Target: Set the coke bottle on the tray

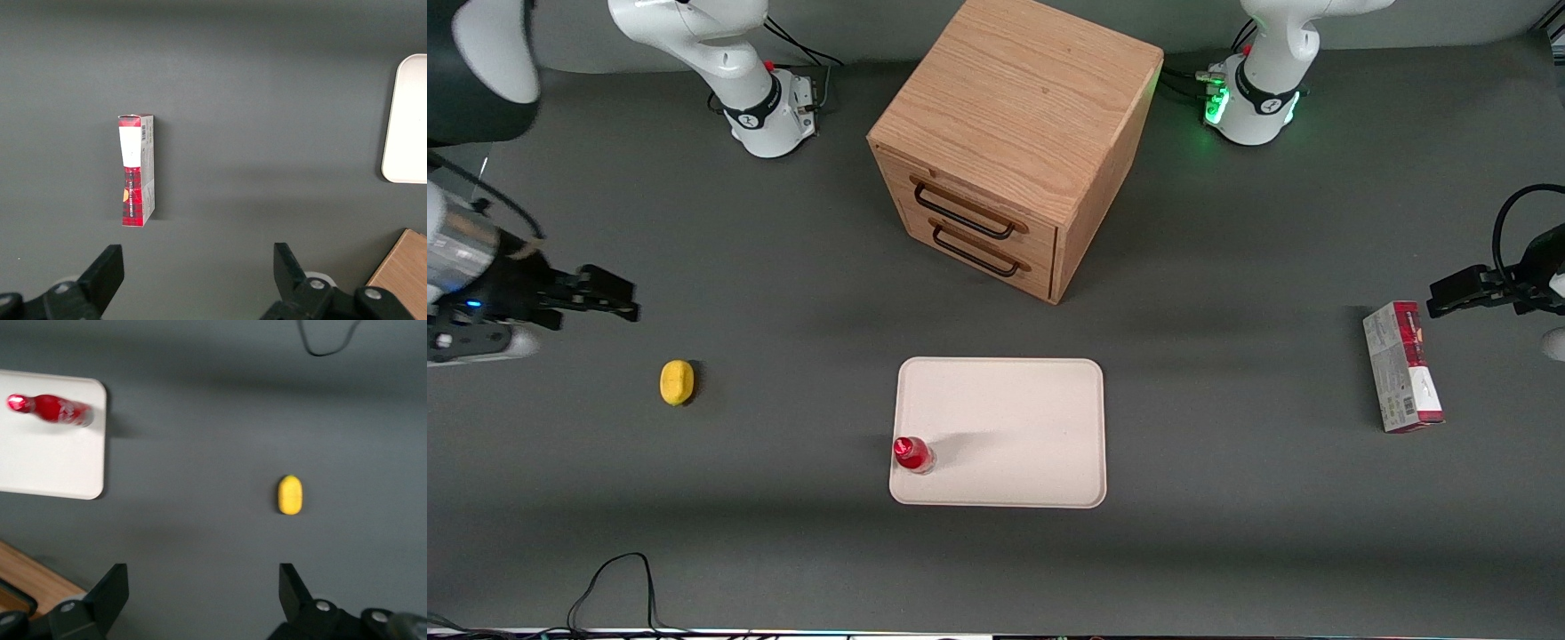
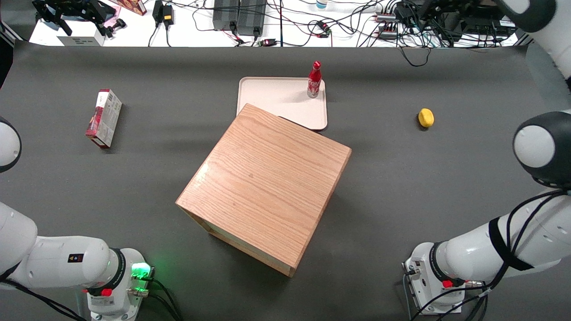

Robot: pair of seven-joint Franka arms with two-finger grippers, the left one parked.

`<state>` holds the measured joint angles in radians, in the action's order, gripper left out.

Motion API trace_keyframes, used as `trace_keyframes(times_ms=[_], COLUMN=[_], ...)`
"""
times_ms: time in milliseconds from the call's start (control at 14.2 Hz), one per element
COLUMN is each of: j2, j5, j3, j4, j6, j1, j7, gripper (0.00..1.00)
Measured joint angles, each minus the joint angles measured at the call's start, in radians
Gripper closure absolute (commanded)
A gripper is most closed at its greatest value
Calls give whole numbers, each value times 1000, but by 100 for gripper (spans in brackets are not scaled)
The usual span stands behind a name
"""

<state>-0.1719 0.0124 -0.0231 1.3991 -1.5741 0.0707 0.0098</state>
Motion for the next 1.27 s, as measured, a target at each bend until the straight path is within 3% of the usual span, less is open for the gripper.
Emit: trace_keyframes(times_ms=[423, 1268], j2=[94, 95], j5=[0, -5], j3=[-10, -25], j4=[151, 159], j6=[-56, -57], j1=[-50, -57], j7=[-39, -54], gripper=[0, 0])
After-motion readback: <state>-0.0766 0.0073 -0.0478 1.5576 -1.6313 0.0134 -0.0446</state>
